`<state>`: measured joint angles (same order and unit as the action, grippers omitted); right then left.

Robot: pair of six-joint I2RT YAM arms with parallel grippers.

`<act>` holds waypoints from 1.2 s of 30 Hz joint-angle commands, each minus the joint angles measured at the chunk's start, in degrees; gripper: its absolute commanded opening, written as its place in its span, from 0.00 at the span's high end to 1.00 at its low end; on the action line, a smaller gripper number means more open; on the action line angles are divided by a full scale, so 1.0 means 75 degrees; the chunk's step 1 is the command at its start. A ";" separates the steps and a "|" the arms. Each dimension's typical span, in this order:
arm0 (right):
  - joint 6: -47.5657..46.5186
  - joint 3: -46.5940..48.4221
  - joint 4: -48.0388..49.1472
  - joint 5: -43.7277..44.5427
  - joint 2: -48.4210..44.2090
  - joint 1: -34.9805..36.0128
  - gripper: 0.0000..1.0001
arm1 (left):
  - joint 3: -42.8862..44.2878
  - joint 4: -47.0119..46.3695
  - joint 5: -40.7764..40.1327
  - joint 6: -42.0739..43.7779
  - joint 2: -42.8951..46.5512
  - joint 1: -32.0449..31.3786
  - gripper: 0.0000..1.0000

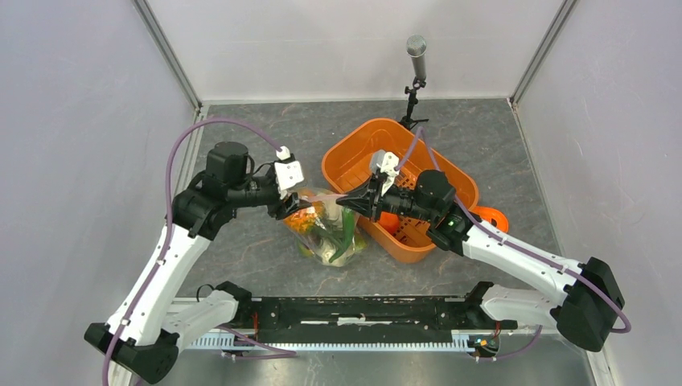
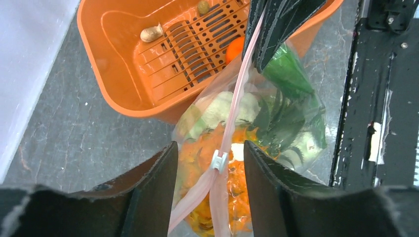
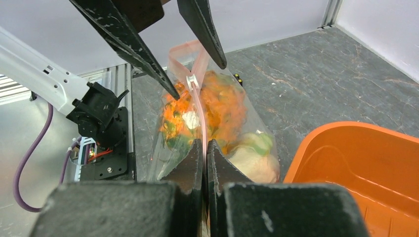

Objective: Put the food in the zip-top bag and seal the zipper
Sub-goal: Zip the zipper food storage bag at the center of the board.

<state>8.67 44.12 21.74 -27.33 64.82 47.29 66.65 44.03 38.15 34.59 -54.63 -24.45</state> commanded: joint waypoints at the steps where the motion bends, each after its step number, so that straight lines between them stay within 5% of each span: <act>1: -0.0118 0.0387 0.0437 -0.0178 -0.0252 -0.0011 1.00 | 0.0381 0.0294 0.0224 0.1158 -0.0372 0.0014 0.47; 6: -0.0150 0.0376 0.0348 0.0011 -0.0277 -0.0012 1.00 | 0.0687 0.1169 0.0499 0.1627 -0.0730 0.0011 0.54; 15: -0.0170 0.0300 0.0234 0.0667 -0.0307 -0.0015 1.00 | 0.0839 0.1350 0.0225 0.1506 -0.0706 0.0019 0.98; 36: -0.0109 -0.0222 -0.0186 0.2615 -0.0930 -0.0008 1.00 | 0.0813 0.2653 -0.2156 0.1243 -0.0002 0.0084 0.98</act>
<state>8.86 42.94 18.81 -16.80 61.54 48.80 70.76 55.92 34.00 44.25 -56.62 -25.23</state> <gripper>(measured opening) 0.022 0.074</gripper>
